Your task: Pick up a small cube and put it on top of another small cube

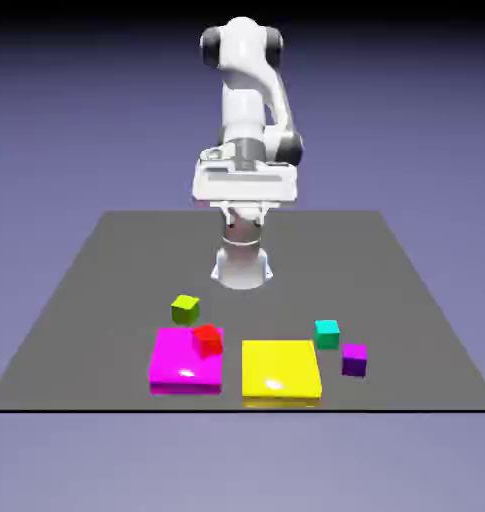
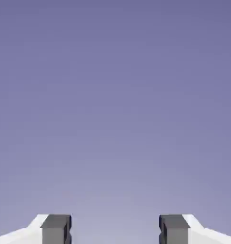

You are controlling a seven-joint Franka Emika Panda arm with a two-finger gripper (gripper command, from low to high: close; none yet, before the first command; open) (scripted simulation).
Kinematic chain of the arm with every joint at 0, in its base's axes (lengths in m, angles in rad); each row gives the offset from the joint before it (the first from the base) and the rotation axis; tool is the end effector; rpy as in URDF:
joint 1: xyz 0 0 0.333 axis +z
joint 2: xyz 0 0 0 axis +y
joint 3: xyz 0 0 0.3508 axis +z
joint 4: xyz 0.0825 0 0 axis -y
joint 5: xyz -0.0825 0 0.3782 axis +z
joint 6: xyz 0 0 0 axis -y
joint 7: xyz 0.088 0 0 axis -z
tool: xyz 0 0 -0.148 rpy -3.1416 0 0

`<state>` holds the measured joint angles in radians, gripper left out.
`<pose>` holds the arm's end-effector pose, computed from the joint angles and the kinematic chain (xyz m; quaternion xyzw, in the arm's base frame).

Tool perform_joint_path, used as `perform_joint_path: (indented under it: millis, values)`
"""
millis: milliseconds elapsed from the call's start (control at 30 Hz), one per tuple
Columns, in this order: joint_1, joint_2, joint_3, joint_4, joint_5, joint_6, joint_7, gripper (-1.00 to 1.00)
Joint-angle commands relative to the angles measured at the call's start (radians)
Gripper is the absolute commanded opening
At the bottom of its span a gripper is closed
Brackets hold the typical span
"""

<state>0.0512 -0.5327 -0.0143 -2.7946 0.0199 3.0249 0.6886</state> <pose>0.4026 0.0134 0.4534 -0.8763 0.3058 -0.3450 0.1400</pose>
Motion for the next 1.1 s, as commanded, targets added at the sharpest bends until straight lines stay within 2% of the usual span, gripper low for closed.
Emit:
perform_joint_path:
  millis: [0, 833, 900, 1067]
  values:
    - [0.033, 0.031, -0.012, 0.013, 0.017, -0.010, -0.044, 0.00]
    - [0.845, 0.804, -0.307, 0.331, 0.429, -0.261, -1.131, 0.00]
    - [0.853, 0.812, -0.310, 0.335, 0.433, -0.264, -1.142, 0.00]
    - [0.736, 0.993, -0.156, 0.398, 0.584, -0.144, -1.264, 0.00]
